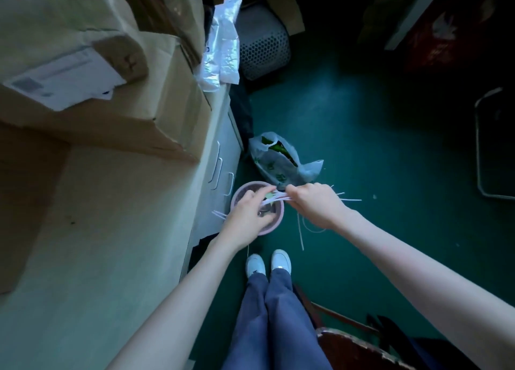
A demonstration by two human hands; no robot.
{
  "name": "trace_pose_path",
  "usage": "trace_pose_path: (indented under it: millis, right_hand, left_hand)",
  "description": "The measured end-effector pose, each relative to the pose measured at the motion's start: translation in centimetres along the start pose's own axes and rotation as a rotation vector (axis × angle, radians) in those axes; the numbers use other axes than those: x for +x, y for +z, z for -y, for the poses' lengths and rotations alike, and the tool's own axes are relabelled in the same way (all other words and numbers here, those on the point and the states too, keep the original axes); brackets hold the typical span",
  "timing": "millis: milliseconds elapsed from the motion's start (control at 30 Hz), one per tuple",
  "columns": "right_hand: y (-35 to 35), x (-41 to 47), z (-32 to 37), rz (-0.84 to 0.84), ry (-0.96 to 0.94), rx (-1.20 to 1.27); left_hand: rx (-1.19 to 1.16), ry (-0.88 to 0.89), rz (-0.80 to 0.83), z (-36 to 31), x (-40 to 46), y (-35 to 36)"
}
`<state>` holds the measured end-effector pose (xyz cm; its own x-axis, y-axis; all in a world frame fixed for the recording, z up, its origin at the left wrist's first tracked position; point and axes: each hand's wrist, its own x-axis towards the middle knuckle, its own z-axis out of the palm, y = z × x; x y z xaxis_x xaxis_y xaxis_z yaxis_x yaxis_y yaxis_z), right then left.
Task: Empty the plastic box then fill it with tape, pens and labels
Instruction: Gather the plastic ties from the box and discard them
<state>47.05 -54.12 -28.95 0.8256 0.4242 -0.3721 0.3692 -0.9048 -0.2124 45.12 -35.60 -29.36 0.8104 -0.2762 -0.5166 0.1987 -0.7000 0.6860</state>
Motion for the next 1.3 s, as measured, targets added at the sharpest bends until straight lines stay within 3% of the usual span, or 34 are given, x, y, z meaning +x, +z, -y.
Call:
trace_pose_path:
  millis: [233, 433, 633, 800, 867, 1033, 1200, 1300]
  right_hand:
    - [12.0, 5.3, -2.9, 0.066, 0.042, 0.203]
    - [22.9, 10.2, -2.8, 0.008, 0.112, 0.398]
    - [30.5, 14.4, -2.0, -0.078, -0.019, 0.532]
    - [34.7, 16.4, -0.9, -0.182, 0.084, 0.818]
    - [35.9, 16.9, -0.3, -0.228, 0.165, 0.967]
    - [38.9, 18.7, 0.1, -0.205, 0.216, 0.975]
    - [40.7, 19.0, -0.5, -0.14, 0.241, 0.749]
    - [41.0, 18.2, -0.6, -0.158, 0.231, 0.641]
  left_hand:
    - [0.146, -0.202, -0.156, 7.8, 8.5, 7.6]
    - [-0.223, -0.32, -0.306, 16.0, 12.8, 13.1]
    - [-0.495, -0.538, -0.66, 24.0, 15.3, 17.3]
    - [-1.041, -0.466, -0.846, 25.4, 19.0, 18.8]
    - [-1.093, -0.451, -0.859, 25.6, 20.4, 18.8]
    - [-0.704, -0.537, -0.711, 28.1, 21.4, 19.7]
    - [0.102, -0.604, -0.355, 30.6, 20.6, 19.7]
    - [0.24, -0.621, -0.318, 30.4, 20.7, 19.6]
